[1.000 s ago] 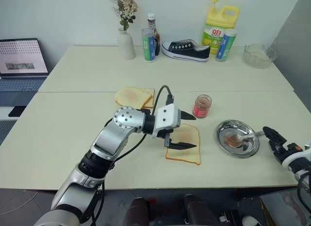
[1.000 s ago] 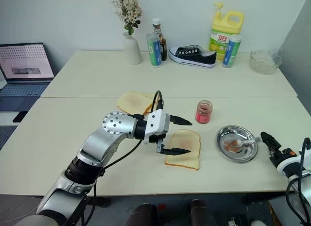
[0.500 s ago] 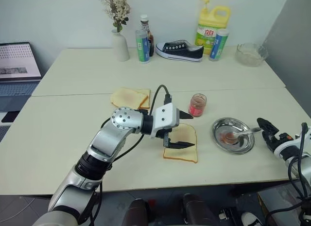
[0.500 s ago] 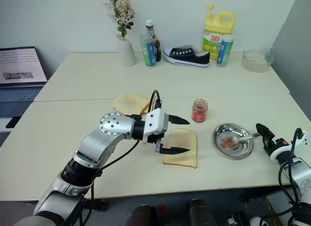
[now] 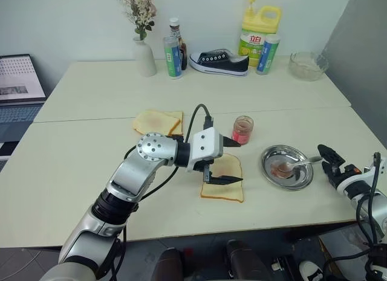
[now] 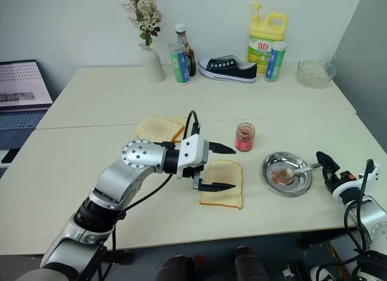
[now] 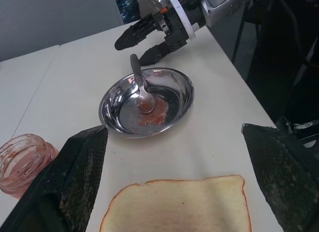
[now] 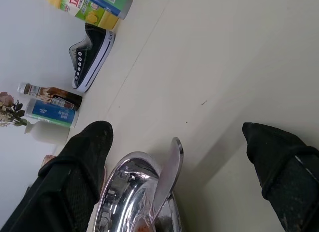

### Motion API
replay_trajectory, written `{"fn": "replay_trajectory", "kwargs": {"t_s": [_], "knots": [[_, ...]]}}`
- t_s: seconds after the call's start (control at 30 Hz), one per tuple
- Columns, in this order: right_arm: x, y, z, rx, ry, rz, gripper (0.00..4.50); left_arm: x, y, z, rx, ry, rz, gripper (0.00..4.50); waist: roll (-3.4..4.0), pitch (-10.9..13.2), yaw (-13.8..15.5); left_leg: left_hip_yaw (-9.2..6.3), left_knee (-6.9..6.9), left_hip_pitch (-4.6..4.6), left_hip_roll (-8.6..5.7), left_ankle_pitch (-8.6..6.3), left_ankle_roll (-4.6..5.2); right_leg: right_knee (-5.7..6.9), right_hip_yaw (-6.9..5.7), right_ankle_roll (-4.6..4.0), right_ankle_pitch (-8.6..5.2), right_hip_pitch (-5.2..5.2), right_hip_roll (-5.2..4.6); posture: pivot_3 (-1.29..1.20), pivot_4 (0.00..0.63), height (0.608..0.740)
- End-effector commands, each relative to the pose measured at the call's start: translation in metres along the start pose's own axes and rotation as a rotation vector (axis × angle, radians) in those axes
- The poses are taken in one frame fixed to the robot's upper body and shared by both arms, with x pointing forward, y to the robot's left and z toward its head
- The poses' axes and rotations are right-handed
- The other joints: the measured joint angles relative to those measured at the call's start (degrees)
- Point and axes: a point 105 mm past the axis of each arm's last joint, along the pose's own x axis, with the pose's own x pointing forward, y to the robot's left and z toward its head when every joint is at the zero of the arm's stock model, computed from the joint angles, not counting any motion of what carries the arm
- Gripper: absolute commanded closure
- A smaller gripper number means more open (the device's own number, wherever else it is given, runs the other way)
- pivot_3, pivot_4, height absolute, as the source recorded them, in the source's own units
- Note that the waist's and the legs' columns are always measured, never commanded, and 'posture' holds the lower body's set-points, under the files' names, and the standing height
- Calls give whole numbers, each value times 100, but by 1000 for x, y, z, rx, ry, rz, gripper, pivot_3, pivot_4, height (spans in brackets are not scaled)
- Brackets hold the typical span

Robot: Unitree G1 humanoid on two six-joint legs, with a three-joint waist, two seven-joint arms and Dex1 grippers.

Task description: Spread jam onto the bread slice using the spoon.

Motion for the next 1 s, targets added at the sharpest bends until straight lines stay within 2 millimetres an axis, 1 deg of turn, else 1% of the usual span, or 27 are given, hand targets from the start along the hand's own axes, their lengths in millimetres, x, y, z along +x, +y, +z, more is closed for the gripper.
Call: {"fn": "replay_trajectory", "kwargs": {"t_s": [0.03, 0.3, 0.47, 0.57, 0.67, 0.73, 0.77, 0.93, 1.0], "knots": [[2, 8, -5, 13, 22, 31, 0, -4, 4, 9, 31, -30, 27, 33, 0, 0, -6, 0, 0, 0, 0, 0, 0, 0, 0, 0, 0, 0, 0, 0, 150, 740], [4, 9, -10, 14, 38, 44, 0, -4, 6, 10, 37, -32, 32, 33, 0, 0, -20, 1, -2, 0, 0, 0, 0, -1, 1, 0, 0, -2, 1, 0, 150, 740], [6, 5, -11, -5, 46, 22, 0, -4, 5, 10, 37, -31, 33, 33, -1, 1, -29, 2, -3, 0, 1, 0, 0, -1, 3, 0, 0, -3, 1, 0, 150, 740], [8, 1, -15, -24, 60, 2, 587, -5, 5, 10, 39, -29, 37, 0, -1, 1, -30, 3, -3, 0, 1, 0, 0, -1, 3, 0, 0, -3, 1, 0, 150, 740], [9, 1, -15, -28, 58, 1, 1586, -5, 5, 10, 40, -28, 39, 0, -1, 1, -31, 4, -4, 0, 1, 0, 0, -1, 4, 0, 0, -4, 1, 0, 150, 740], [10, 1, -15, -31, 56, -4, 2338, -5, 5, 10, 41, -27, 40, 0, -1, 1, -33, 4, -5, 0, 1, 0, 0, -1, 5, 0, 0, -5, 1, 0, 150, 740], [11, 1, -15, -33, 54, -7, 2626, -5, 5, 10, 41, -27, 40, 0, -2, 1, -35, 4, -5, 0, 1, 0, 0, -1, 5, 0, 0, -6, 2, 0, 150, 740], [12, 1, -14, -32, 50, -5, 4452, -5, 6, 12, 41, -28, 44, 0, -26, -2, -35, 4, -4, -1, 1, -1, 0, -3, 5, 0, 0, -4, 2, 0, 150, 740], [12, 2, -13, -32, 48, -3, 4481, -5, 6, 12, 42, -27, 46, 0, -27, -2, -29, 6, -4, -1, 1, -1, 0, -6, 6, 0, 0, -4, 1, 0, 150, 740]]}}
